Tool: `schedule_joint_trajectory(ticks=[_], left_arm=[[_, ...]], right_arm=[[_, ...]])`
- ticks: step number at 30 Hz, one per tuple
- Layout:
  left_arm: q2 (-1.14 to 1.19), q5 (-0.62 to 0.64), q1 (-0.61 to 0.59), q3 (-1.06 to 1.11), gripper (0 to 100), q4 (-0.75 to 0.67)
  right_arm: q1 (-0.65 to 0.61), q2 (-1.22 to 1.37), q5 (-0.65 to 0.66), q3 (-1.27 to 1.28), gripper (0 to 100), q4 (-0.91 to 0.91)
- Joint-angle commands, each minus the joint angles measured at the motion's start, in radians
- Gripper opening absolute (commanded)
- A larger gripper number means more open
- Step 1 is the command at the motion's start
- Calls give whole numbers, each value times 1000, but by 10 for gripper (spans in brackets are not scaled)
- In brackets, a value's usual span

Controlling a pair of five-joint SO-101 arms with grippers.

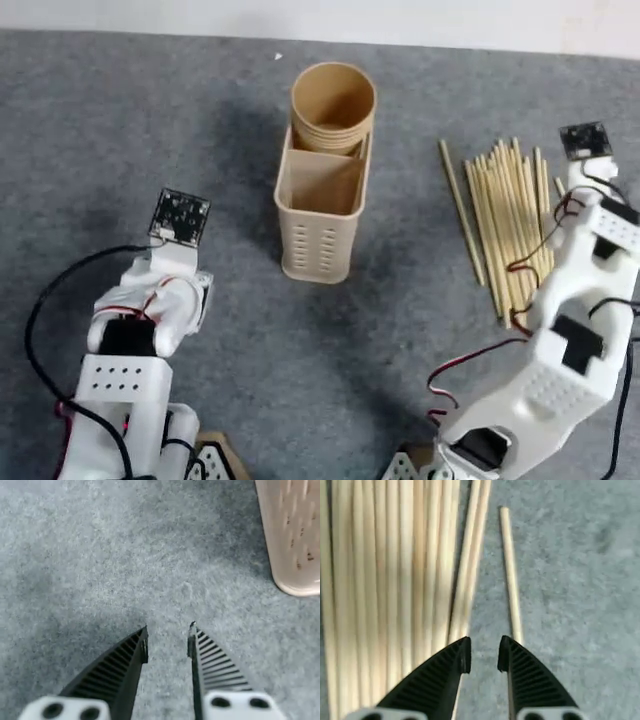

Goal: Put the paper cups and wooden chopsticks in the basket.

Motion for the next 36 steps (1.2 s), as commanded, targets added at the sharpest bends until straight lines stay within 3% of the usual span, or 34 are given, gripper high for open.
schedule_joint_trajectory(ticks=[1, 13, 16, 25, 36], left_arm=[[-16, 8, 19, -2, 147, -29], [-16, 8, 19, 2, 147, -29], [-15, 8, 19, 2, 147, -29], [-10, 8, 24, 4, 147, -31], [-10, 8, 24, 4, 147, -31]], right_arm=[[-50, 19, 21, -47, 112, -12], [12, 160, 20, -50, 111, -15], [13, 162, 18, -48, 29, -12], [12, 134, -227, -97, 5, -10], [-2, -145, -509, -120, 5, -8]])
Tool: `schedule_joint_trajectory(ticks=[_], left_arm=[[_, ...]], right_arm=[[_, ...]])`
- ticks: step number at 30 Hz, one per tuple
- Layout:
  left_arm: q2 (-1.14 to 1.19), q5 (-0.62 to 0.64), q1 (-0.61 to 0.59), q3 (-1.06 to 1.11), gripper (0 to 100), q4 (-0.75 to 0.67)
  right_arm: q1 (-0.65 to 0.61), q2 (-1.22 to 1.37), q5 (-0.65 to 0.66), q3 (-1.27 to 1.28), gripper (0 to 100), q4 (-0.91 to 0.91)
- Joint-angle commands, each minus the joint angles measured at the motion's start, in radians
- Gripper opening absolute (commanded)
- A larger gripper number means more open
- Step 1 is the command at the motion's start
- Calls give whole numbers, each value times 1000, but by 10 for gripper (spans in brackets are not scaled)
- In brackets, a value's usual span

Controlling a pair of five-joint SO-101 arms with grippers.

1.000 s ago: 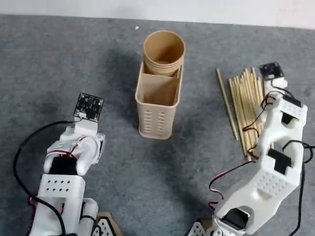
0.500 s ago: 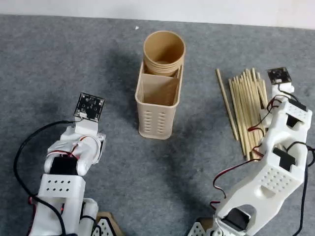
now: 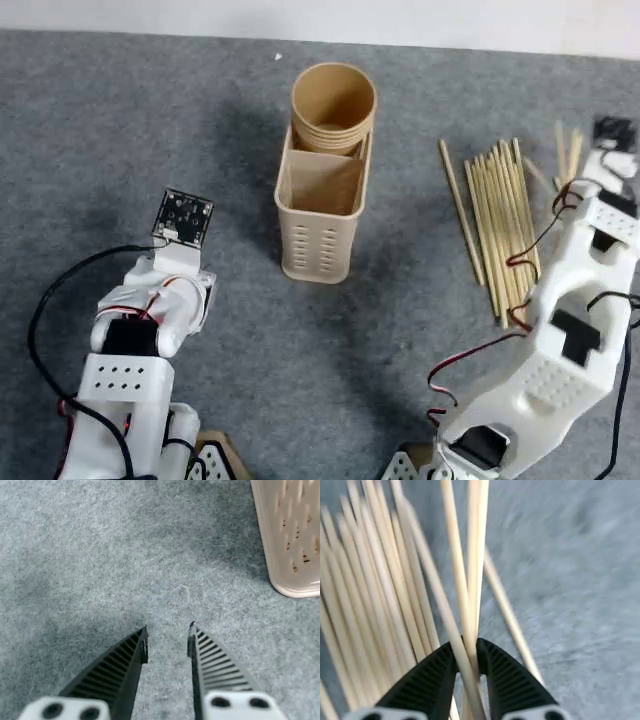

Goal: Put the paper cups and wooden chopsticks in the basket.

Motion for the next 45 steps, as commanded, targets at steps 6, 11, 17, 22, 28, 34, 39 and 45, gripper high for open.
schedule_joint_trajectory(ticks=[6, 11, 17, 22, 28, 34, 39, 45], left_arm=[[-10, 8, 13, -1, 147, -17], [-10, 8, 13, 7, 147, -17], [-10, 8, 13, 7, 147, -17], [-10, 8, 13, 7, 147, -20], [-10, 8, 13, 13, 147, -31], [-12, 8, 13, 22, 147, -31], [-13, 8, 13, 22, 147, -31], [-13, 8, 13, 24, 147, -31]], right_arm=[[-81, -225, -216, -41, 5, -5], [-117, -306, -218, -39, 5, -7], [-94, -409, -218, -38, 5, -8], [-108, -499, -224, 44, 5, -12], [-294, -618, -224, 74, 5, -104], [-464, -656, -227, -61, 5, -136], [-590, -661, -374, -120, 5, -136], [-734, -664, -416, -85, 5, -136]])
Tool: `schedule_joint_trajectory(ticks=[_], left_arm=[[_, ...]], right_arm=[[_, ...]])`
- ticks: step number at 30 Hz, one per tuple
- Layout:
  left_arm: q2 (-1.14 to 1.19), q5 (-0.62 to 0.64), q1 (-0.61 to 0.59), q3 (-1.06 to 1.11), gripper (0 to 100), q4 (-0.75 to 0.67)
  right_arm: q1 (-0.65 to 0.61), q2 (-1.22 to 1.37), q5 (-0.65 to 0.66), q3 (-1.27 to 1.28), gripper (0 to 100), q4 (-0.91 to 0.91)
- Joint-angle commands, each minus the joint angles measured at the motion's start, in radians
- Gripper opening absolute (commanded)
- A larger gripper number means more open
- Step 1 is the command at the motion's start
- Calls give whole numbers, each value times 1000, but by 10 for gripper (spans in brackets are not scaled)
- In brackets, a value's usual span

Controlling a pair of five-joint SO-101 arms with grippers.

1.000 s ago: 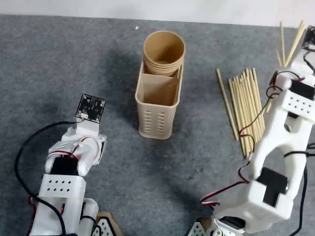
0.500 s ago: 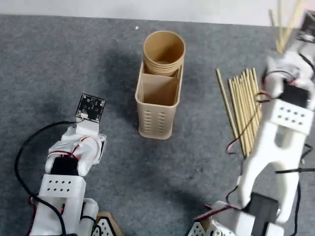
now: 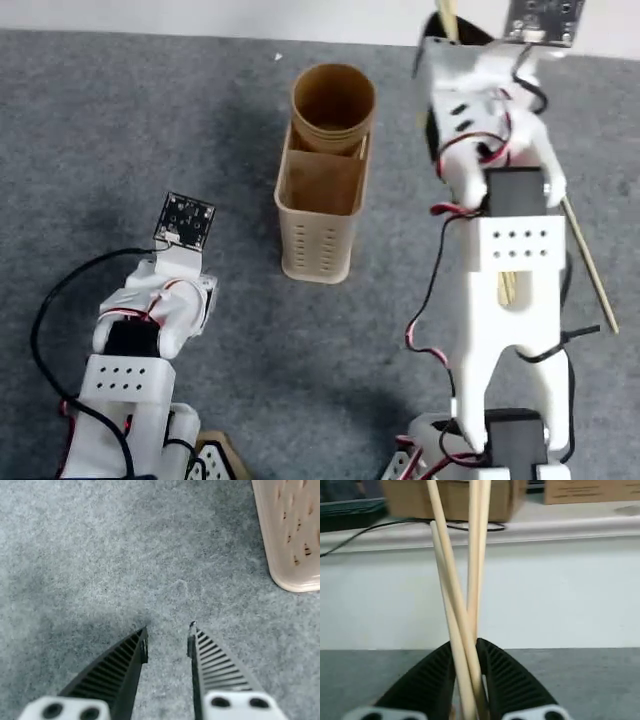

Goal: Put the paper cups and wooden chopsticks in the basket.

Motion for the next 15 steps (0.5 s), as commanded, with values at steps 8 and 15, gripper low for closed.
schedule_joint_trajectory(ticks=[8, 15], left_arm=[[-13, 8, 12, -2, 147, -18], [-13, 8, 13, -2, 147, -18]], right_arm=[[-189, -243, -15, 243, 5, -165], [-217, -430, 38, 774, 4, -539]])
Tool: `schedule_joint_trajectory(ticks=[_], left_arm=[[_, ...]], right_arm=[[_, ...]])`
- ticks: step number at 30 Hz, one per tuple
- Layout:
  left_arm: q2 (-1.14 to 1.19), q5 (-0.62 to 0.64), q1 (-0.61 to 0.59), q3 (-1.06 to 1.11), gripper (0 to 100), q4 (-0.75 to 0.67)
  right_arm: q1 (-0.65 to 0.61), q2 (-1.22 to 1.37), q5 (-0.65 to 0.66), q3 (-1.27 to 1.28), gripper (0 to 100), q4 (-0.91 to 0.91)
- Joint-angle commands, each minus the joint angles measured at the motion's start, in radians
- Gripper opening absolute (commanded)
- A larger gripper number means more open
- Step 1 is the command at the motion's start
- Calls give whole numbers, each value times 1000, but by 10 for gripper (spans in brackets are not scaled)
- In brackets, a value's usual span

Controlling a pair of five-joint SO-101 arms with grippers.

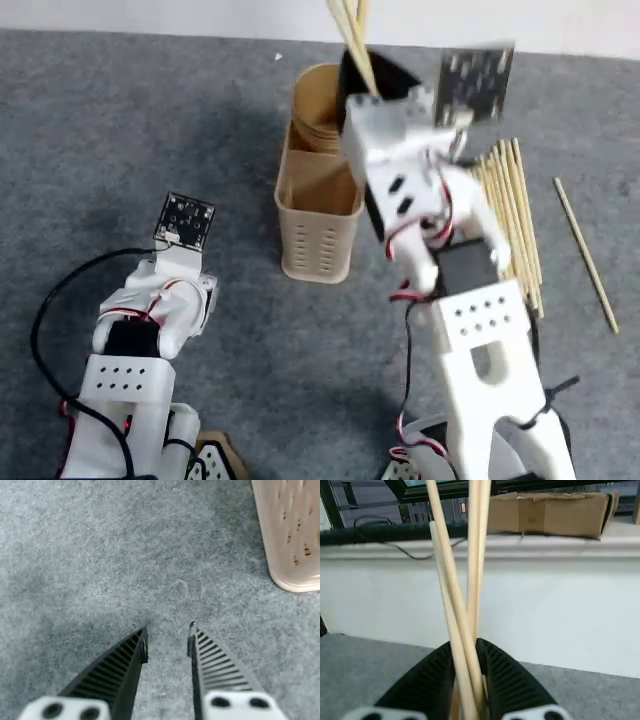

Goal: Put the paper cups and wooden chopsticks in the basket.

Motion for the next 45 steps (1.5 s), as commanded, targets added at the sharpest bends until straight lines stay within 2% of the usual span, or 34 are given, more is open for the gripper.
schedule_joint_trajectory(ticks=[1, 8, 16, 22, 24, 32, 36, 39, 43, 45], left_arm=[[-12, 8, 13, -2, 147, -18], [-10, 8, 13, -2, 147, -18], [-10, 8, 13, -2, 147, -20], [-10, 8, 13, -2, 147, -20], [-10, 8, 13, -2, 147, -20], [-10, 8, 13, -2, 147, -20], [-10, 8, 13, -2, 147, -20], [-10, 8, 13, 1, 147, -37], [-10, 8, 13, 1, 147, -37], [-10, 8, 13, 1, 147, -38]], right_arm=[[-22, -81, 35, 246, 4, -203], [-25, -96, 46, 518, 5, -398], [-36, -97, 46, 585, 11, -432], [-35, -97, 46, 585, 165, -429], [-35, -97, 46, 585, 180, -429], [21, -205, 52, 582, 161, -424], [25, -262, 164, 578, 144, -263], [33, -260, 209, 584, 118, -208], [128, -262, 267, 587, 30, -205], [194, -262, 270, 587, 33, -205]])
